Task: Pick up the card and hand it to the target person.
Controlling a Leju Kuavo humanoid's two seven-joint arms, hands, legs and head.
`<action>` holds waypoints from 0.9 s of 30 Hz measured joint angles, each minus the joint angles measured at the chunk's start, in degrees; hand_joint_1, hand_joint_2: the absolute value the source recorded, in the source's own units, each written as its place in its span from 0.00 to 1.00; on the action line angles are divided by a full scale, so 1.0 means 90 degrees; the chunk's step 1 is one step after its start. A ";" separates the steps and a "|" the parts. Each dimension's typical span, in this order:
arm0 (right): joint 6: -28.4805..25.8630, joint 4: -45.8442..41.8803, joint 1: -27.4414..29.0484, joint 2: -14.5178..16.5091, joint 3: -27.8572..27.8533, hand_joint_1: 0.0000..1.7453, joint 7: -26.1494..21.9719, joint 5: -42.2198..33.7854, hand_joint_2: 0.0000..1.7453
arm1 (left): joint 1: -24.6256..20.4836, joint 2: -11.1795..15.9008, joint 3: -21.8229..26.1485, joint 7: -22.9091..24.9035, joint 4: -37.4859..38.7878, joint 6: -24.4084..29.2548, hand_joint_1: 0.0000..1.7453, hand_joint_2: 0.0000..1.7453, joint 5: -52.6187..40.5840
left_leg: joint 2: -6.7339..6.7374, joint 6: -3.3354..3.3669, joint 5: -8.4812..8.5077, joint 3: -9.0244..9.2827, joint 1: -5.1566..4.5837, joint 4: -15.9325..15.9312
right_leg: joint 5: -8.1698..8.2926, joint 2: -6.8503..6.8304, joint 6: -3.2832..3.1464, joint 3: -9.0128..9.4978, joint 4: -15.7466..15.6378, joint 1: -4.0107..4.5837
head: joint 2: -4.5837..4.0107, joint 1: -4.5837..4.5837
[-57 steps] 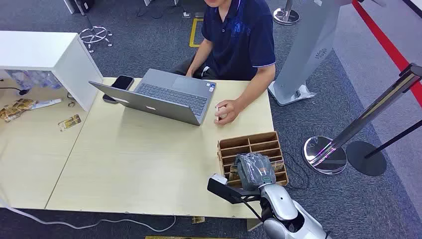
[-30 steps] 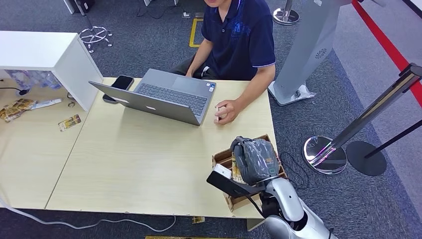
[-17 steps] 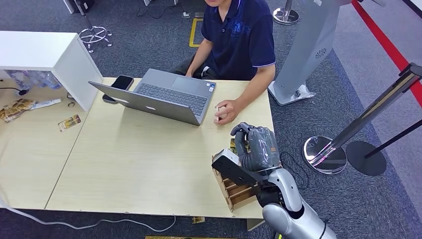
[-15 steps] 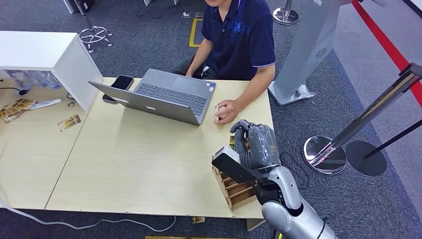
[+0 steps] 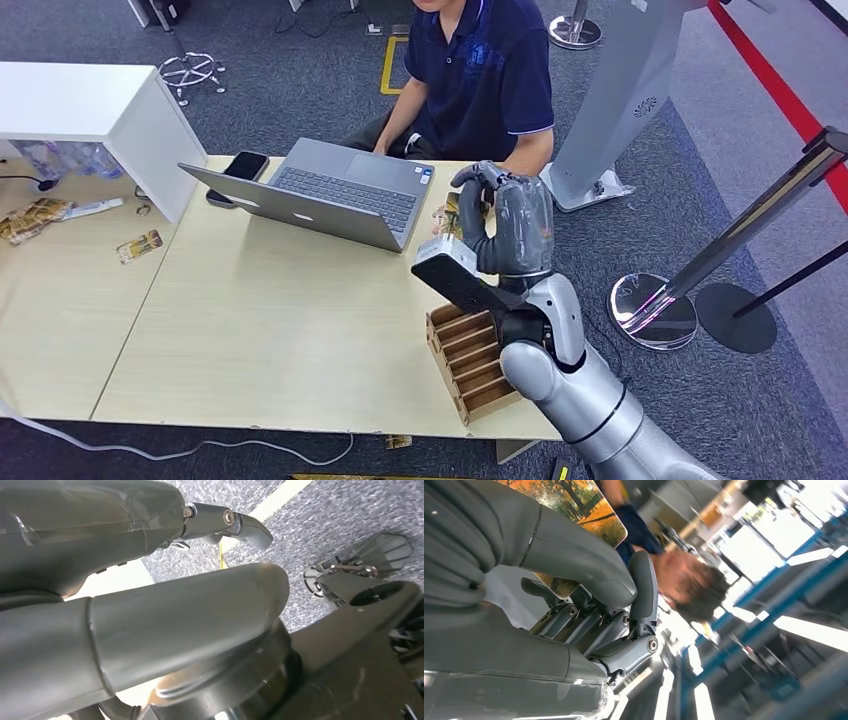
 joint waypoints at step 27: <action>0.0000 0.1653 0.0180 0.0962 -0.2292 0.97 -0.0486 0.2950 1.00 | -0.0140 -0.0124 -0.0136 0.0114 0.0030 0.0006 0.00 0.00 -0.0054 | -0.0011 0.0003 0.0000 0.0011 0.0004 -0.0006 | 0.0001 -0.0009 0.0003 0.0016 -0.0016 0.0004 | 0.0000 0.0000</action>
